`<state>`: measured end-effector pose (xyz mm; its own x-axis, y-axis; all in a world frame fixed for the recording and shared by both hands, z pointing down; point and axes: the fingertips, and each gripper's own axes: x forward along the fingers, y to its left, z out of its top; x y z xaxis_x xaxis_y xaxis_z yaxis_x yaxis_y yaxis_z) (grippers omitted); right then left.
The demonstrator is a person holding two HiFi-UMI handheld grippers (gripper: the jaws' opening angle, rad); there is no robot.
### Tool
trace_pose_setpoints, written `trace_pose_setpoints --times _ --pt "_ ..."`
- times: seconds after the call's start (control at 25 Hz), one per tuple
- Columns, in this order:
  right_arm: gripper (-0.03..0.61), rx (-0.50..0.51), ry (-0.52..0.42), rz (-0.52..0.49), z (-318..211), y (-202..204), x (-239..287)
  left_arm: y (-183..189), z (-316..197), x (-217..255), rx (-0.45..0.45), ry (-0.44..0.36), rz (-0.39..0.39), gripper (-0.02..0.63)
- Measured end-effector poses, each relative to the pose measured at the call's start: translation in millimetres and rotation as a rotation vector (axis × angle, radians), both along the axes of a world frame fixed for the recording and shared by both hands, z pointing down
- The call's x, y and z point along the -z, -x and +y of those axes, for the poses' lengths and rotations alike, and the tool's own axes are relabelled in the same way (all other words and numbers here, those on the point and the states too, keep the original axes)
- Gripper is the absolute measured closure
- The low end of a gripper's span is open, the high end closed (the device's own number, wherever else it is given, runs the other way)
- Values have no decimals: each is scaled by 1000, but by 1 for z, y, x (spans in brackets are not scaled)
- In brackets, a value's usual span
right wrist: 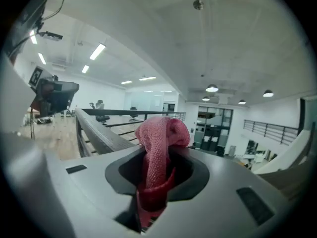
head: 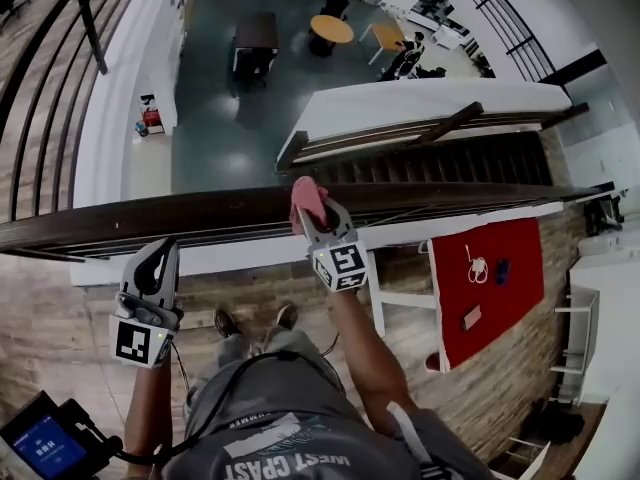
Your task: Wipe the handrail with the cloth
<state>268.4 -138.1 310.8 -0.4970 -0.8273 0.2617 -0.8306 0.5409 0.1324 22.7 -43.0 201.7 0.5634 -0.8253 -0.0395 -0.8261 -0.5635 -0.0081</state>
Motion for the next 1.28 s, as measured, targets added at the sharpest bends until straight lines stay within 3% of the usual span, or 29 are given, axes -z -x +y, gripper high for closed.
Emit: trace_pose_setpoints --times 0.08,0.16,0.28,0.4,0.6,0.68,0.76,0.88,0.96,1.04,1.12,1.28 --pt "494 -120 -52 22 -4 -40 22 21 1 8 17 -4 1 607" --pt "494 -235 -39 14 -6 -85 21 31 6 3 39 21 -5 607" --pt "494 -273 2 -13 -1 -107 -4 28 15 -7 68 6 19 607" --pt "494 -179 -30 -3 -16 -80 7 5 13 -4 87 0 29 607" --pt "494 92 23 -2 6 51 -6 -1 -4 -1 82 40 5 607" --pt "494 160 54 -5 6 73 -6 -3 -13 4 78 31 15 607" --pt "494 146 56 -25 0 62 4 -1 -15 6 87 18 -3 607" --pt "494 -40 2 -35 -5 -6 15 17 -7 1 116 17 -20 607" --pt "494 -179 30 -44 -6 -55 3 32 1 -5 142 23 -24 607" --pt "494 -231 62 -48 -6 -73 -13 43 6 -10 164 32 -24 607" --pt "494 -182 60 -22 -5 -52 -18 47 10 -13 175 38 -24 607" --pt "494 28 59 -11 4 44 -23 40 15 -18 151 43 -21 607"
